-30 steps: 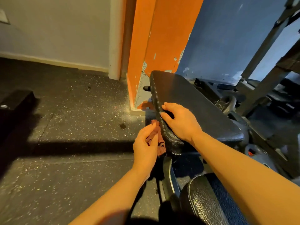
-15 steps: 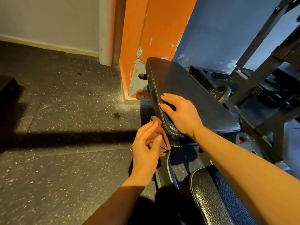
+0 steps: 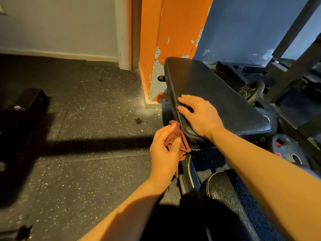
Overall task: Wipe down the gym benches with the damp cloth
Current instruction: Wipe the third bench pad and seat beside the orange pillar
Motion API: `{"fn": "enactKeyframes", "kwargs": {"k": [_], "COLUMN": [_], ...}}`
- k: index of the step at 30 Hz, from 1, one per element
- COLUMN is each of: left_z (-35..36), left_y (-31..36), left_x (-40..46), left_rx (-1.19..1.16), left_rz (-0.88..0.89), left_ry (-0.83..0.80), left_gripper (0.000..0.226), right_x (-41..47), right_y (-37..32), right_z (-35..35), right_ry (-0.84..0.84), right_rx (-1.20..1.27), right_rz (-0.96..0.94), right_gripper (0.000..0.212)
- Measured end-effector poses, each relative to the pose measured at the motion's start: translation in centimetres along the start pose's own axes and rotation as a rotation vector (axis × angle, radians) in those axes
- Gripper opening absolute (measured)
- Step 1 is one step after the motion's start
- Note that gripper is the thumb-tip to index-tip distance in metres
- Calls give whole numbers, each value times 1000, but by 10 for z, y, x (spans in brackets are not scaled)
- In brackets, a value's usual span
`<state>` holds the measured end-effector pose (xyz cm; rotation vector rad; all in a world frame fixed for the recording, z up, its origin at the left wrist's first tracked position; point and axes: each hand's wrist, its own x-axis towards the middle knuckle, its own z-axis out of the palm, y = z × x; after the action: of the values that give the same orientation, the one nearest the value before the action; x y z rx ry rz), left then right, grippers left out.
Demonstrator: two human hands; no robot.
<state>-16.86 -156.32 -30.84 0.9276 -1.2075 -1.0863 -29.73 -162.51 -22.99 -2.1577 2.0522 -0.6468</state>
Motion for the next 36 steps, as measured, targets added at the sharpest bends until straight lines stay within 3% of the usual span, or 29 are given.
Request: {"fn": "enactKeyframes", "kwargs": {"k": [6, 12, 16, 22, 32, 36], "left_z": [5, -11, -5, 10, 3, -2], "left_y": [6, 8, 27, 27, 14, 12], "left_x": [68, 15, 43, 44, 57, 50], "left_rx": [49, 198, 242, 112, -31, -322], "left_rz": [-113, -115, -158, -270, -277, -404], "left_ry": [-21, -67, -39, 65, 33, -25], "left_gripper": [43, 40, 38, 30, 30, 24], "right_x": [-1, -1, -2, -3, -3, -1], "right_y": [0, 2, 1, 2, -3, -3], "right_z": [-3, -1, -3, -4, -7, -5], "right_ry": [-50, -51, -96, -123, -99, -91], "right_rx": [-28, -76, -60, -59, -74, -101], "right_rz": [-42, -121, -126, -143, -108, -83], "right_gripper": [39, 34, 35, 35, 38, 42]}}
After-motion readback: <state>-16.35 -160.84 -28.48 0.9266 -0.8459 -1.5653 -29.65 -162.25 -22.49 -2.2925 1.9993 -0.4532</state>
